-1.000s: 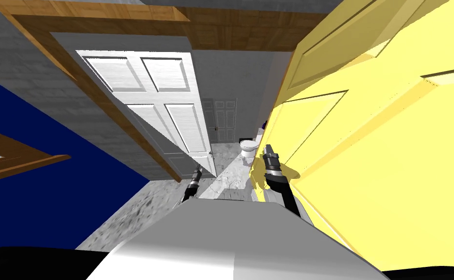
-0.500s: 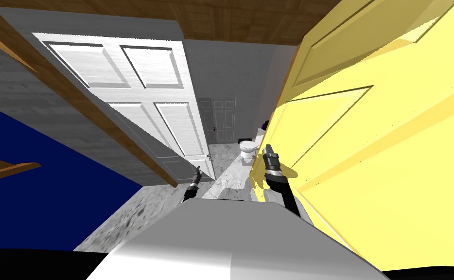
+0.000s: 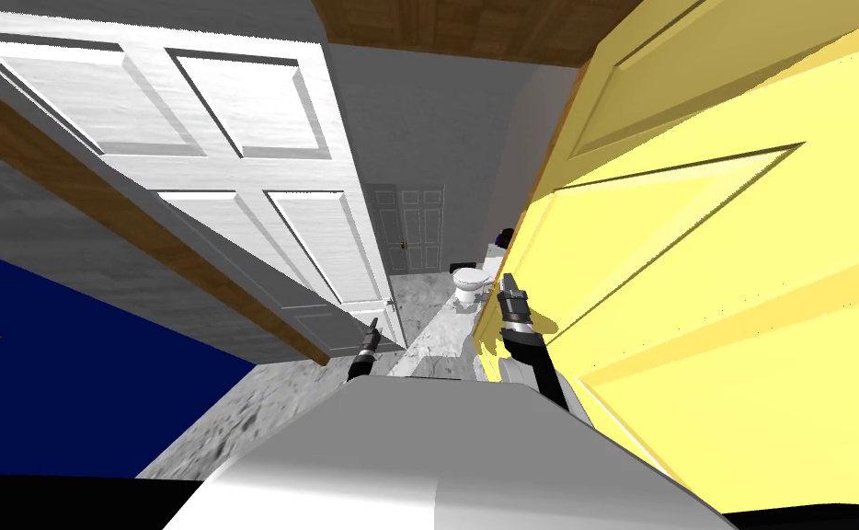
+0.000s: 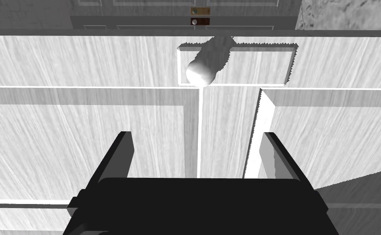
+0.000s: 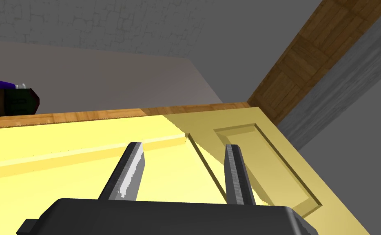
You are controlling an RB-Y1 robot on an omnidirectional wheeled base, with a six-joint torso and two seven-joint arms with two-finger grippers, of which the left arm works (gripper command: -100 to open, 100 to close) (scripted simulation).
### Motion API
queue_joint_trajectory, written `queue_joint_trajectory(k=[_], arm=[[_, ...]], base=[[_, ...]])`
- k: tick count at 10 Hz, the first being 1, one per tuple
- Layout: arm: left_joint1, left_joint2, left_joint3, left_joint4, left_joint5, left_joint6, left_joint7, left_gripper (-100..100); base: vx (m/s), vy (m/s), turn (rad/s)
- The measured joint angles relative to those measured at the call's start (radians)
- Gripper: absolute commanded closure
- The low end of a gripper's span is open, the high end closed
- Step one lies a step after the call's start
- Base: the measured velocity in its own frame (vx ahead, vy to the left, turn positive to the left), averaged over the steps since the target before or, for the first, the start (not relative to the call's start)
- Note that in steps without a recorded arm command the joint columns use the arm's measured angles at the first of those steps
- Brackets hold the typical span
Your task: Pull the door open
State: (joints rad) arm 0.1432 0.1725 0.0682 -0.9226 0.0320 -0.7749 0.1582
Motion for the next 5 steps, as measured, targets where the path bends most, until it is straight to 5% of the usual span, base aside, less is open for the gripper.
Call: queue_joint_trajectory(k=[5], arm=[[0.002, 0.029, 0.024, 0.026, 0.017, -0.014, 0.02, -100]], base=[[0.166, -0.004, -0.101]])
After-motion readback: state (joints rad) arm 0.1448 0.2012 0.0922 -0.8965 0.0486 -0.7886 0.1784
